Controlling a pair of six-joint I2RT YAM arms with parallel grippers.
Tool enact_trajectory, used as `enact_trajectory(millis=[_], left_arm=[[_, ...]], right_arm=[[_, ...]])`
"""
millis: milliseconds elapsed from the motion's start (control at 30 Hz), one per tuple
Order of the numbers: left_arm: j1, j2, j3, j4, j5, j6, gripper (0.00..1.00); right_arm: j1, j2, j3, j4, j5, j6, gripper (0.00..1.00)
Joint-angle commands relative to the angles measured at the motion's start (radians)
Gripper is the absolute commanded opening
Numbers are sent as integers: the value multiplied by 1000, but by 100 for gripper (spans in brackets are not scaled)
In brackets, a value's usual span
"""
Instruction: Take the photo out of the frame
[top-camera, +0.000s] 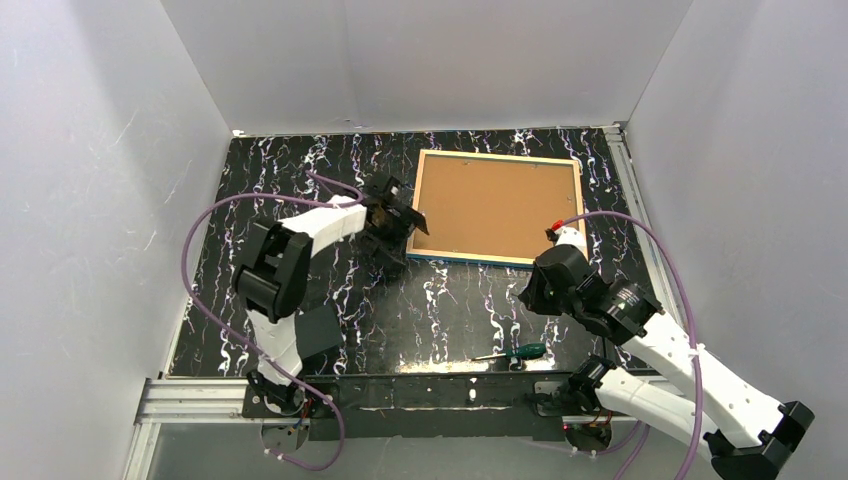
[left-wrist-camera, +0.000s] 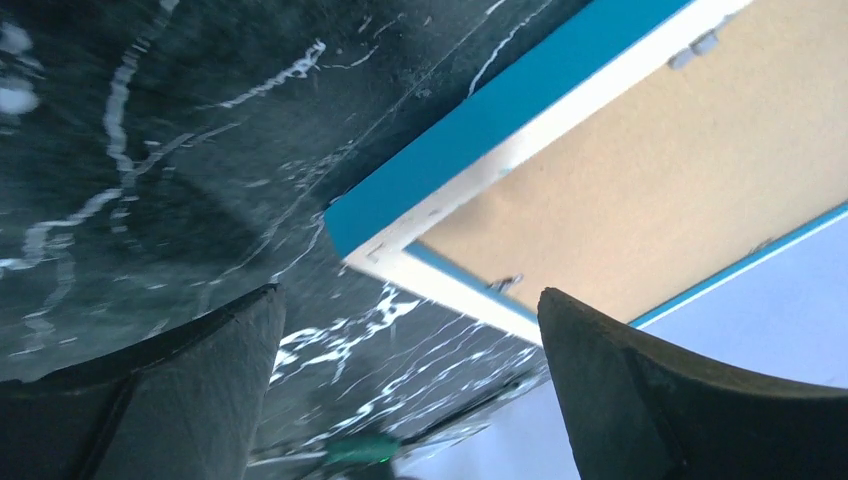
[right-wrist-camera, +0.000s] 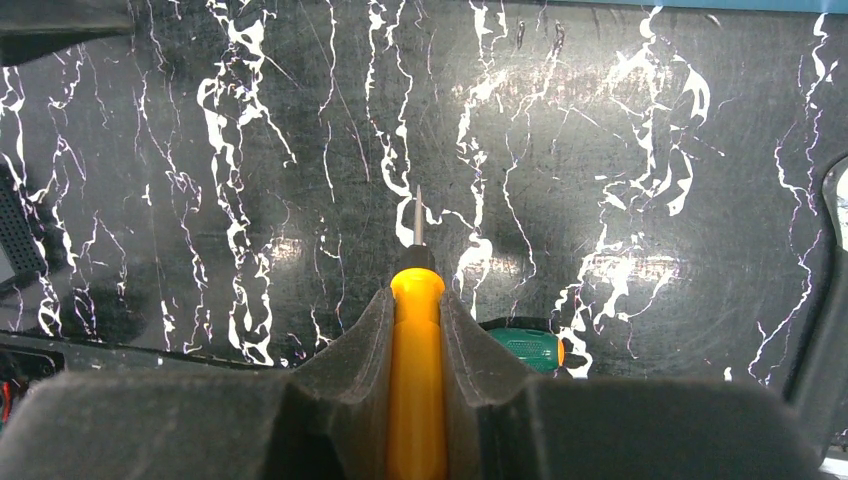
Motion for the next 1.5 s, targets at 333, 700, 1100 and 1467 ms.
enact_trajectory(millis=[333,700,1100,1467], left_arm=[[-237,177,51,-88,-368,-598,80],[-252,255,104,-304,-360,-722,47],[-187,183,7,-301,-417,-485,10],[-26,151,28,-242,-264,165,0]], right_arm=[[0,-28,43,-34,39,6,1],[0,-15,38,-24,40,8,1],[1,-22,28,-27,37,12,1],[0,13,14,14,29,2,1]])
